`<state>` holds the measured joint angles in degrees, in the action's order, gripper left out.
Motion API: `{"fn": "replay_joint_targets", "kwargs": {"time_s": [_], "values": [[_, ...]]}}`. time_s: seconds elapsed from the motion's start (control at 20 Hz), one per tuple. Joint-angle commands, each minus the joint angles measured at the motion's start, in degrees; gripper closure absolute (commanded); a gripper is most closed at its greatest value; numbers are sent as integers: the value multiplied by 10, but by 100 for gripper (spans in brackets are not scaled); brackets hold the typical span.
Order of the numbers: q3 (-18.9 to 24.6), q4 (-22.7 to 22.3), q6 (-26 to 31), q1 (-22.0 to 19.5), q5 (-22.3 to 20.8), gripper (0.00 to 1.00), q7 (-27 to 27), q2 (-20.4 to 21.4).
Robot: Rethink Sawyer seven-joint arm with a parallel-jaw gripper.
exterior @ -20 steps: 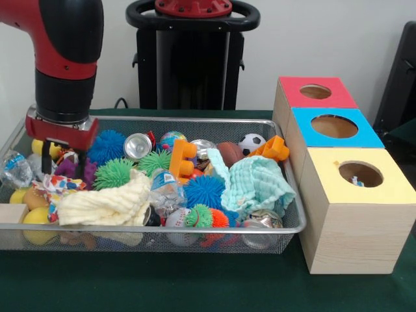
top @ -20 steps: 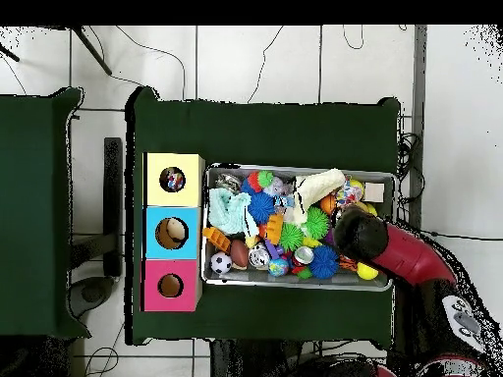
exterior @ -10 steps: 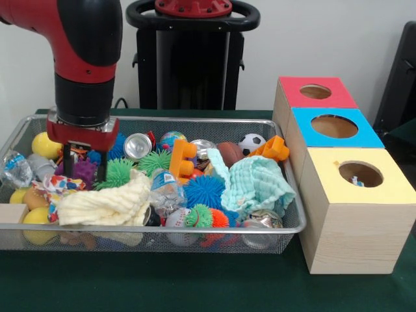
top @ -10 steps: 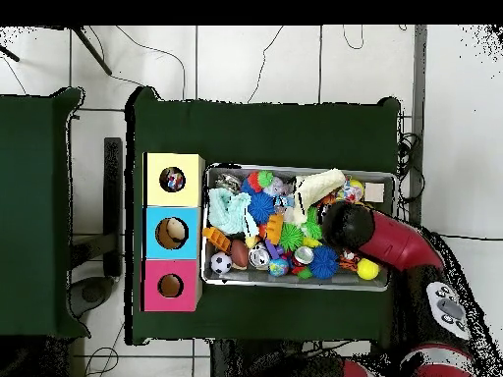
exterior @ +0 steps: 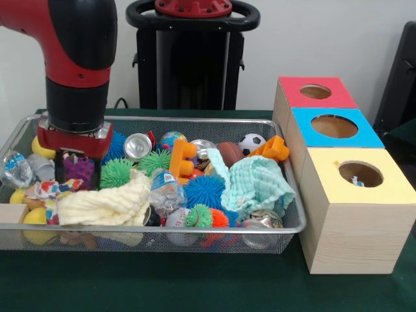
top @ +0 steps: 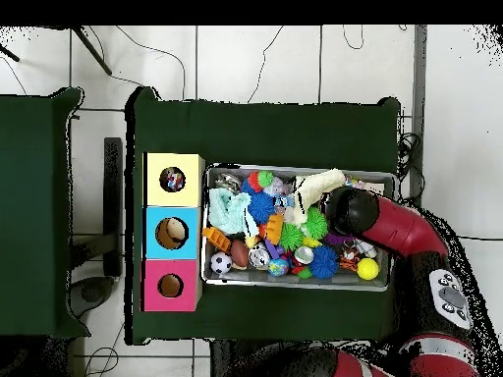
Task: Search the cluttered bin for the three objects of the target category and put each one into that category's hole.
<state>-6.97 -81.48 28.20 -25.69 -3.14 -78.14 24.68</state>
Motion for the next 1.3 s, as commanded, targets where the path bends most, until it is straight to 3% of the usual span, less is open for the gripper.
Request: {"fn": "replay_joint_targets", "kwargs": {"time_s": [0.05,0.35,0.7,0.75,1.1,1.3], "values": [[44,73,112,-26,-5,0,-12,-52],[40,88,112,-26,-4,0,-30,-61],[59,51,63,-40,-12,0,-21,-44],[66,44,52,-45,-14,100,-16,-41],[58,35,10,-34,-36,100,-22,-33],[70,42,31,-46,-30,100,-4,-37]]}}
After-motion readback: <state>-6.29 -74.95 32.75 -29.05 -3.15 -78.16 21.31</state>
